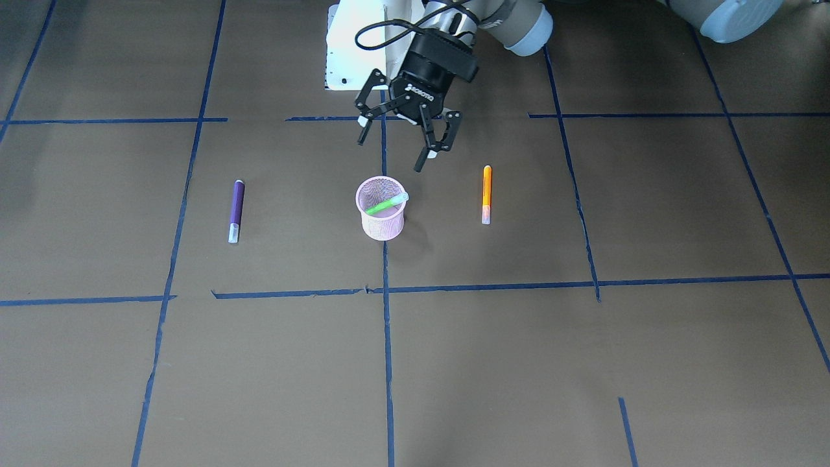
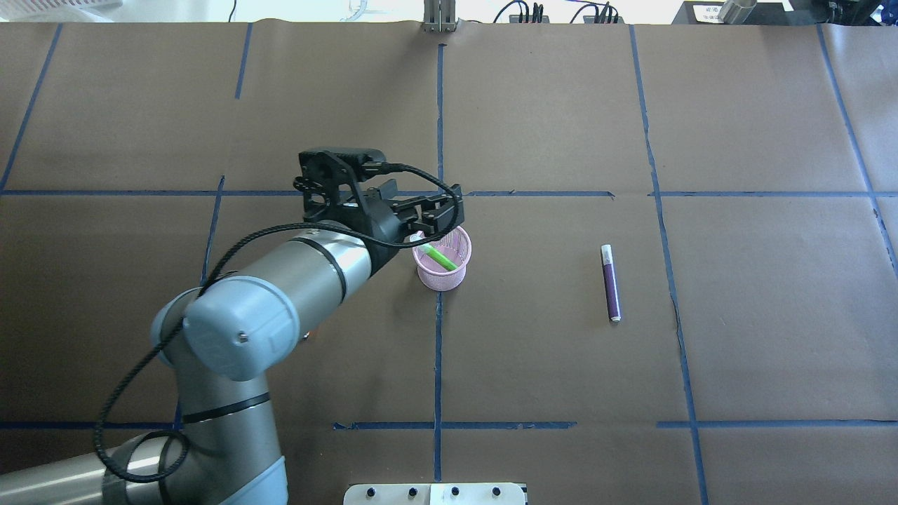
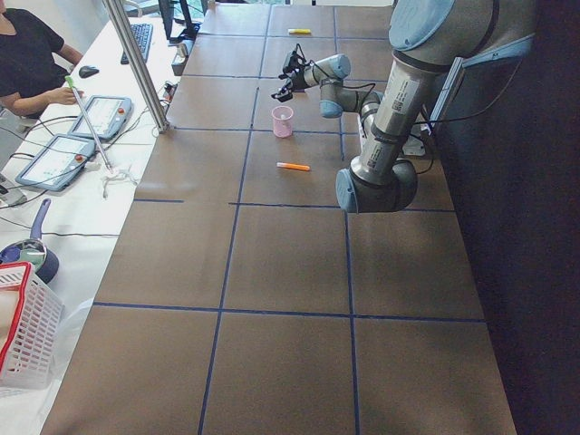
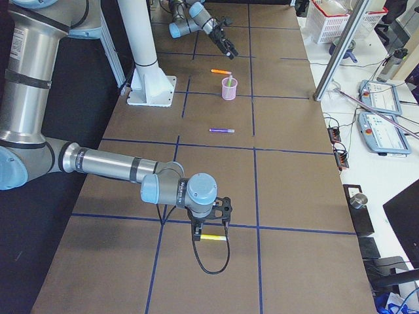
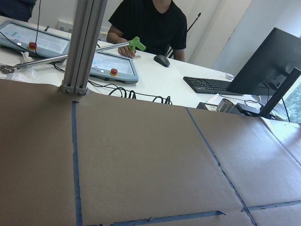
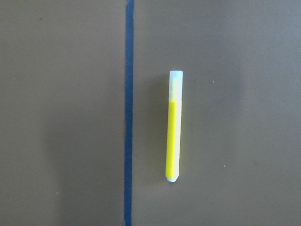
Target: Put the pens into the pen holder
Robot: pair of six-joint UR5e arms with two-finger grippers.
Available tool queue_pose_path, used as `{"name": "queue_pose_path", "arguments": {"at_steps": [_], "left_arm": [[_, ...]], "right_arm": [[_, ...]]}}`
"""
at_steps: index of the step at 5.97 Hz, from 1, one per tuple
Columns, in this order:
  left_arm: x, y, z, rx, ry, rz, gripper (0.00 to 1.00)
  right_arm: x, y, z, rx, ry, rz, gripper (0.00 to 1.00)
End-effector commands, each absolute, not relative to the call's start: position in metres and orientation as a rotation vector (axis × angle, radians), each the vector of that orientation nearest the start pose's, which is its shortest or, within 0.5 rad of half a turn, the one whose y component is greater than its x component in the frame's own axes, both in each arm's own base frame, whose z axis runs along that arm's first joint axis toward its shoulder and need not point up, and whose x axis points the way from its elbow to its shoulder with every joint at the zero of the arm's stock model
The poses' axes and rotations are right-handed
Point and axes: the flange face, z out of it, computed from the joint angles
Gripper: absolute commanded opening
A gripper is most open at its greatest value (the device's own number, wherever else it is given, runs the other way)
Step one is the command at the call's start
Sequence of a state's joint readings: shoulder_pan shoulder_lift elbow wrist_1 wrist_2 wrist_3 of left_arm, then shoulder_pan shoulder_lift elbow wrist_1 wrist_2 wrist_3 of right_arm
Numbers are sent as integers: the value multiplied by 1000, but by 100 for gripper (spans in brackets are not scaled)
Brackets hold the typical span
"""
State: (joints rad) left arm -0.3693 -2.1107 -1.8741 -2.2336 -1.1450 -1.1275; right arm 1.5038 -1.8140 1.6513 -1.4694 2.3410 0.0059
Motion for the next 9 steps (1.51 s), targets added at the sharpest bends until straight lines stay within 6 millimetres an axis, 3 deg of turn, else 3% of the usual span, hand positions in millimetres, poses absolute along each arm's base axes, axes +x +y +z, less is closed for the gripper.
{"name": "queue_pose_path", "arguments": {"at_steps": [1, 2, 4, 6, 8, 9], "left_arm": [[458, -369, 152, 888, 1224, -255, 100], [458, -368, 151, 886, 1228, -256, 100], [457, -367, 151, 883, 1226, -256, 100], [456, -367, 151, 884, 1228, -258, 100], [457, -367, 151, 882, 1227, -257, 100], [456, -367, 151, 883, 1226, -258, 100]], "right_arm": [[17, -442, 754, -144, -711, -36, 100], [11, -449, 778, -201, -773, -14, 100], [-5, -452, 792, -254, -811, -10, 99], [-29, -470, 785, -269, -818, -30, 98], [-32, -467, 802, -273, -814, -40, 98], [-32, -465, 804, -277, -813, -37, 92]]}}
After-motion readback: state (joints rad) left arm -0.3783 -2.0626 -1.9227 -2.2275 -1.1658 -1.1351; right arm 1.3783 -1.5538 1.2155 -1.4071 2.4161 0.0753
